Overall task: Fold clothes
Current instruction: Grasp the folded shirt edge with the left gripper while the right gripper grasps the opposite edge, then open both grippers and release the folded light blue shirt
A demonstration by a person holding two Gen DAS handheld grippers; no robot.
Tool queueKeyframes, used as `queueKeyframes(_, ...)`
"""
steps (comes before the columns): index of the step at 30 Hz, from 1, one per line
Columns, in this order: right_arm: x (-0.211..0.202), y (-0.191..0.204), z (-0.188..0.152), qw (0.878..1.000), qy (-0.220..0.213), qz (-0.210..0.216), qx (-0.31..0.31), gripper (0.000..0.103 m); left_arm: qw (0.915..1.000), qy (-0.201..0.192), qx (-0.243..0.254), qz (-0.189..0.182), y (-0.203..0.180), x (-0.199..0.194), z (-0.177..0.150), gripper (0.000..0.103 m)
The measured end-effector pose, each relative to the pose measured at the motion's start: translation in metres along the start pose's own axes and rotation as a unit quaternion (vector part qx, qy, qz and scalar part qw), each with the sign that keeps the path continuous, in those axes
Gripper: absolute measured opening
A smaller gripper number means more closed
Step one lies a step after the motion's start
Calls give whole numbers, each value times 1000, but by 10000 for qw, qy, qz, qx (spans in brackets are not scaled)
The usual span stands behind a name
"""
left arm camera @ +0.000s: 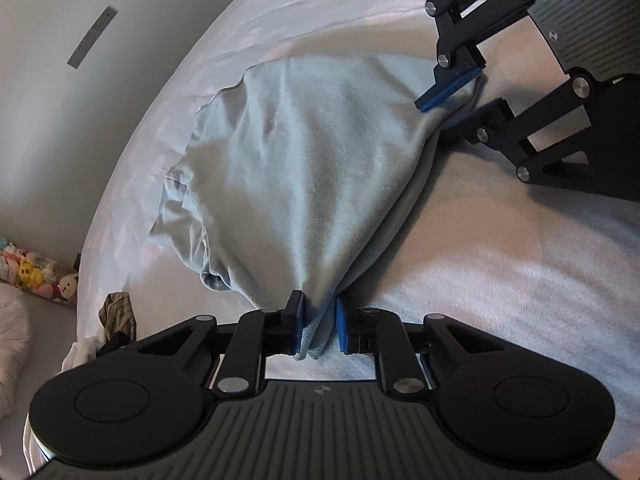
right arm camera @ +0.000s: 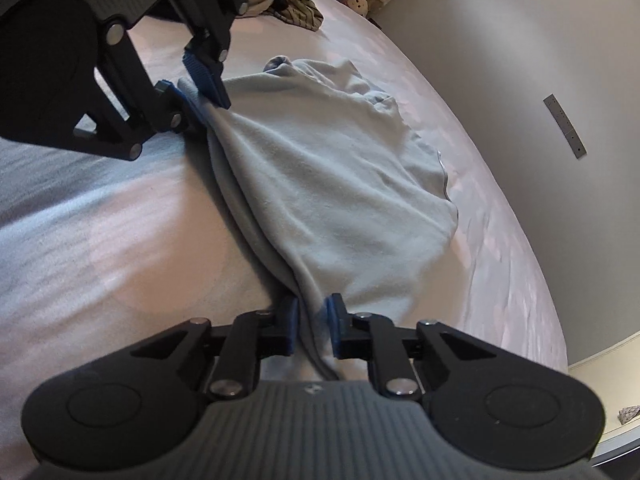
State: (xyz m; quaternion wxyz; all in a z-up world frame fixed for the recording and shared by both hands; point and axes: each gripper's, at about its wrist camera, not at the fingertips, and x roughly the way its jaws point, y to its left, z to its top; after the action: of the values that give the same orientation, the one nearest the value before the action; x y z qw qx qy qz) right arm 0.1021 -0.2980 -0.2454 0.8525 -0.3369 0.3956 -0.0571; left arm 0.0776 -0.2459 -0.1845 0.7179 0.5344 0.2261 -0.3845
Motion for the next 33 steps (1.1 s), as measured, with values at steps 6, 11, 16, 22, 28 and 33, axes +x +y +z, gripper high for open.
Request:
queueKeyframes(6,-29,-29,4,9996,-286,78,-37,8,9995,-105,-303,-74,20,-21,12,5)
queueKeyframes(11,-60,-51,5,9987,-453,234,-26,6,9994,-161,-186,-224,29,-44,22,5)
queueKeyframes(16,-96,-61,-4,9962,-341,784,171,6,9985,-76,81,-528,19,-75,23,5)
queueKeyframes(22,-125,-52,-24,9890,-142,1391,484,6,9926,186,10,-1198,-6,-99,14,5)
queueKeyframes(28,-115,-34,-39,9858,93,1577,568,6,9869,476,-172,-1530,-15,-86,13,5)
queueKeyframes(33,-118,-39,-47,9814,157,1760,758,7,9770,765,-467,-1934,-8,-81,6,6)
